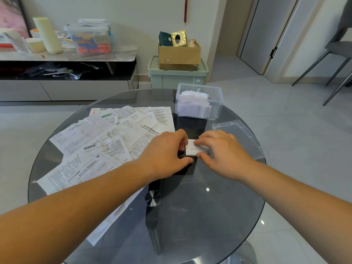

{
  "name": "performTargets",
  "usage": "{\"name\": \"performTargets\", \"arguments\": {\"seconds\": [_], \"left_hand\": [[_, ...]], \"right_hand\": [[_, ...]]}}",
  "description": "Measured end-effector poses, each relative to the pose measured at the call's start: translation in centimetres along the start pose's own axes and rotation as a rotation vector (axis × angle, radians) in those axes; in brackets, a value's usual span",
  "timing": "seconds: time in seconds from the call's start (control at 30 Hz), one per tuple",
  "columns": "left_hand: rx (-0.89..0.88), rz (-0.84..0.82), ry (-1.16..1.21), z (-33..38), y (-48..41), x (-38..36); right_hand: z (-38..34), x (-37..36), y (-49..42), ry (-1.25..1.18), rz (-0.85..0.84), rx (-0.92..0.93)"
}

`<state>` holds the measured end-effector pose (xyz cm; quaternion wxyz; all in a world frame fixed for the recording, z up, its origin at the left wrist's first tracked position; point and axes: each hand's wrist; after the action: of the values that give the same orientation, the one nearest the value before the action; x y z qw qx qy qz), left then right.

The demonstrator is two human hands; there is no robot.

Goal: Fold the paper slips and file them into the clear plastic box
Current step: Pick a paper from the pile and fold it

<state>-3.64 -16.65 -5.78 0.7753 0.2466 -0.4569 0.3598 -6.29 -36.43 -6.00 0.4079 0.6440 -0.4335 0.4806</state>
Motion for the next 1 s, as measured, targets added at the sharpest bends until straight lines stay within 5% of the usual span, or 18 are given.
{"name": "performTargets", "arguments": {"seconds": [1.0], "left_hand": [[-0.044, 0.103, 0.004, -0.06, -0.09, -0.08]], "right_hand": [[0.56, 0.67, 0.53, -0.161, 0.058, 0.078]]}}
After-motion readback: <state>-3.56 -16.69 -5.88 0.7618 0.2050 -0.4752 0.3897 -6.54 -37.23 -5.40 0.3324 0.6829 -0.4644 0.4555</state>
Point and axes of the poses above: each hand's wrist, its own y-axis away from the middle knuckle, its own x-axis out of the back of the hand, z = x × y, and after that the axes turned 15 degrees about -z, right-handed
